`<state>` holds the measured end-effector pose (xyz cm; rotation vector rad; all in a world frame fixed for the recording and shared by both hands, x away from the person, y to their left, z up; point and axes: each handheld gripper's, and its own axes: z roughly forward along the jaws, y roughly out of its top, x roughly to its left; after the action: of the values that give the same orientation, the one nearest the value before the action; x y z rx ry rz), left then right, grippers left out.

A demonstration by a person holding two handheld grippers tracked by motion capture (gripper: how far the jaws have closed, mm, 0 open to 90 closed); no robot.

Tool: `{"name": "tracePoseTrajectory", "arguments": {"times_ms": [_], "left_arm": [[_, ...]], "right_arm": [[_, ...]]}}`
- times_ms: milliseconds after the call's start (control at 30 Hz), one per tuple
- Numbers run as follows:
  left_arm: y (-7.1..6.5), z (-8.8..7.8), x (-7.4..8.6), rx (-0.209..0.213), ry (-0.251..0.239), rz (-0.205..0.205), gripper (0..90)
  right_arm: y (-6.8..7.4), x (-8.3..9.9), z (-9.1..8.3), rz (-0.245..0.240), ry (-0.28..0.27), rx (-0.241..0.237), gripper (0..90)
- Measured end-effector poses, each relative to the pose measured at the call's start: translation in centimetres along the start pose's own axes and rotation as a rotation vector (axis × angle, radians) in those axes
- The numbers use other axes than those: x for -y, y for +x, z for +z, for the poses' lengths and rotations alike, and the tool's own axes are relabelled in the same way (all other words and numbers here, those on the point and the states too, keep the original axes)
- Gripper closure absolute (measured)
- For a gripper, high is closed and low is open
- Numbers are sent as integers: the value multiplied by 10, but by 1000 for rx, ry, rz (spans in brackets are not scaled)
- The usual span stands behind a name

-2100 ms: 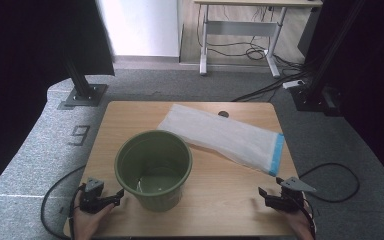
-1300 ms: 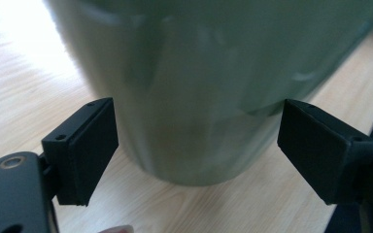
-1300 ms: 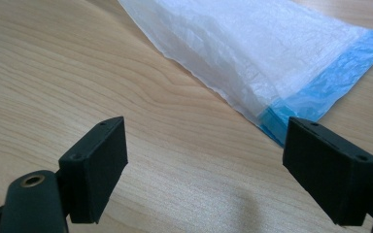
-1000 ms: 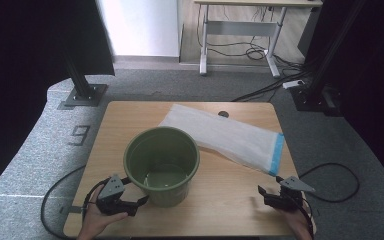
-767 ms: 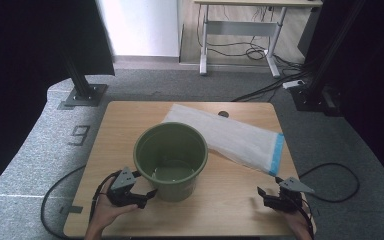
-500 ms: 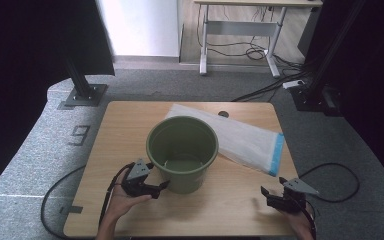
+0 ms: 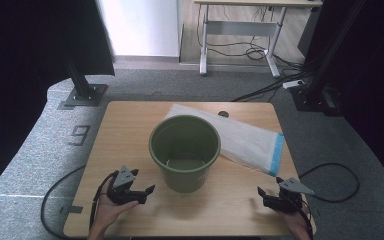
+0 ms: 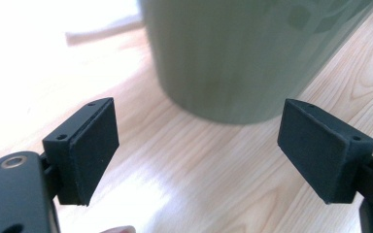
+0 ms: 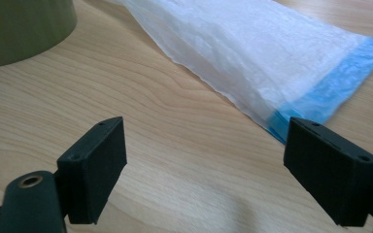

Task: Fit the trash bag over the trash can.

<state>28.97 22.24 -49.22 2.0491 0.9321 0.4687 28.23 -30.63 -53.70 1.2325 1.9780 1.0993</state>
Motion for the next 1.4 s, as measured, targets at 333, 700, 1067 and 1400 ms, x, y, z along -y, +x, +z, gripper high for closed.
{"name": "tracePoseTrajectory", "arguments": {"times_ms": [333, 700, 1067, 1400], "left_arm": [[7, 3, 9, -42, 68, 10, 146], [12, 6, 18, -65, 100, 3, 145], [12, 8, 21, -75, 113, 13, 152], [12, 4, 22, -79, 101, 12, 160]], "right_arm": [[10, -23, 29, 1, 39, -9, 130], [19, -66, 94, -6, 96, -66, 161], [15, -76, 134, -51, 130, -91, 225], [19, -70, 142, -75, 187, -137, 432]]}}
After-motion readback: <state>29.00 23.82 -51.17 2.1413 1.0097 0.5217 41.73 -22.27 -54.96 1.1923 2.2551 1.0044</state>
